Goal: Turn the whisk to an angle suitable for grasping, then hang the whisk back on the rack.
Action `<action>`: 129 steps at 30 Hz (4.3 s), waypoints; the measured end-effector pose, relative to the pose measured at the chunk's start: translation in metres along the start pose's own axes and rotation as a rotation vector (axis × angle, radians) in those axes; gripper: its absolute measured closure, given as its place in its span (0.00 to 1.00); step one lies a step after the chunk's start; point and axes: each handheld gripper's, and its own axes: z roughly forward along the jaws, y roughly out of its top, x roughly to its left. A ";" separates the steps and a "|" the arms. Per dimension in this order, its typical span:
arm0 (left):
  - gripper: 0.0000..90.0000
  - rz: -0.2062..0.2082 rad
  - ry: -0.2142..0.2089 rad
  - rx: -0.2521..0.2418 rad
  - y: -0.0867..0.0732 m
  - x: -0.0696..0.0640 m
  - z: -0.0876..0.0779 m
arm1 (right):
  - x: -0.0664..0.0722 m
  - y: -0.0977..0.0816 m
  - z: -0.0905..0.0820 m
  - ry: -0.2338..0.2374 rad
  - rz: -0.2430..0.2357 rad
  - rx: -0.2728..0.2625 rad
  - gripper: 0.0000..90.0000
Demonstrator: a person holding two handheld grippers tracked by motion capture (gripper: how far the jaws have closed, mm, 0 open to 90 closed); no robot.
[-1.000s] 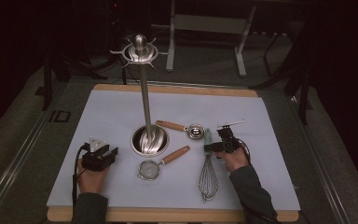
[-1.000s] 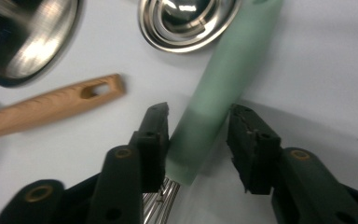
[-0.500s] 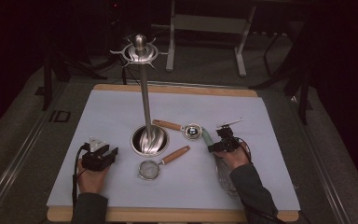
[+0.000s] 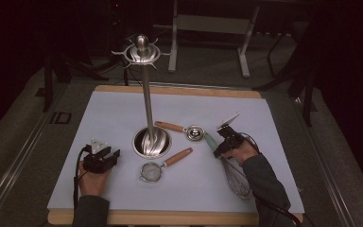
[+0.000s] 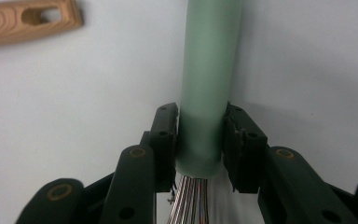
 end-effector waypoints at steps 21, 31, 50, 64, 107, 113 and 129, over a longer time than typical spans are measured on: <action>0.65 0.002 0.006 0.003 0.000 -0.001 0.000 | -0.009 -0.012 -0.015 -0.010 0.035 -0.068 0.77; 0.65 0.004 0.008 0.003 0.000 -0.001 0.000 | 0.000 -0.022 -0.030 0.004 -0.007 -0.170 0.77; 0.65 0.003 0.009 0.003 0.000 -0.001 0.000 | 0.036 -0.034 -0.060 0.039 -0.118 -0.378 0.77; 0.65 0.007 0.009 0.005 0.000 -0.001 0.000 | 0.067 -0.037 -0.078 0.051 -0.189 -0.448 0.77; 0.65 0.008 0.009 0.004 0.000 -0.001 0.000 | 0.127 -0.022 -0.119 0.117 -0.461 -0.695 0.77; 0.65 0.009 0.010 0.008 0.000 -0.001 0.000 | 0.132 -0.015 -0.131 0.131 -0.494 -0.729 0.77; 0.65 0.005 0.009 0.005 0.000 -0.001 0.000 | 0.151 -0.003 -0.151 0.177 -0.554 -0.814 0.77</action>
